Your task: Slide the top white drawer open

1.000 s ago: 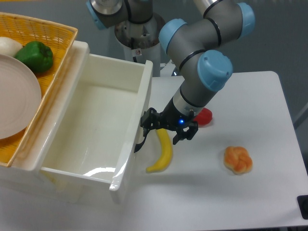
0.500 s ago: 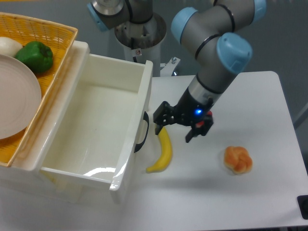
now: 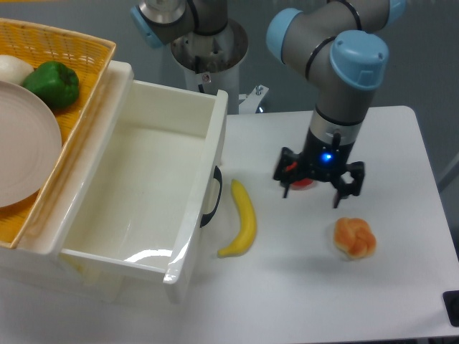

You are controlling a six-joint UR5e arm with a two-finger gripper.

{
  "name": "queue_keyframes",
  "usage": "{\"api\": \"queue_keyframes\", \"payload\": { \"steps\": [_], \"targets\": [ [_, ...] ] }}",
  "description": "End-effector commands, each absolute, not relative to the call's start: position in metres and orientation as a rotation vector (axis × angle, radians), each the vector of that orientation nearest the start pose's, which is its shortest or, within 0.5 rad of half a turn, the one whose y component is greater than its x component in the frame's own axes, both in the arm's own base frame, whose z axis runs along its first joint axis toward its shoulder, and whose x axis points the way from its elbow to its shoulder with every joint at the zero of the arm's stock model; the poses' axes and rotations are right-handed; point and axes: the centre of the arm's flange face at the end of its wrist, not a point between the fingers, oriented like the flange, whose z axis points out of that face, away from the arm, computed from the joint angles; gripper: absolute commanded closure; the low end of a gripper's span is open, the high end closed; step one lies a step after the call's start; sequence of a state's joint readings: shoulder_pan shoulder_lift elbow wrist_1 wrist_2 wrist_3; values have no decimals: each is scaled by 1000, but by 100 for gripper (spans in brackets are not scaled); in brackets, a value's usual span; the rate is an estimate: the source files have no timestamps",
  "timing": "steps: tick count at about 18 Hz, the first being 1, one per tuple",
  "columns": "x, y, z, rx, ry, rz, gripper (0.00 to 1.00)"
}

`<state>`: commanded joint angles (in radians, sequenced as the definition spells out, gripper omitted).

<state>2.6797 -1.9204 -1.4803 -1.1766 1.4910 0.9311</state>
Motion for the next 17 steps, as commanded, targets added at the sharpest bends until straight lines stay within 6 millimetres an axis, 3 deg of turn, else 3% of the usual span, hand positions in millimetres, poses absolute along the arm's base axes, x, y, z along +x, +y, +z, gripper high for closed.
{"api": "queue_keyframes", "payload": {
  "steps": [2,7,9,13,17],
  "targets": [
    [-528,396,357,-3007,-257,82,0],
    [-573,353,317,-3054,63,33,0],
    [-590,351,302,-3062,178,24,0],
    [-617,339,292,-3063,236,77,0],
    [-619,331,290,-3093,277,84,0]
  ]
}}
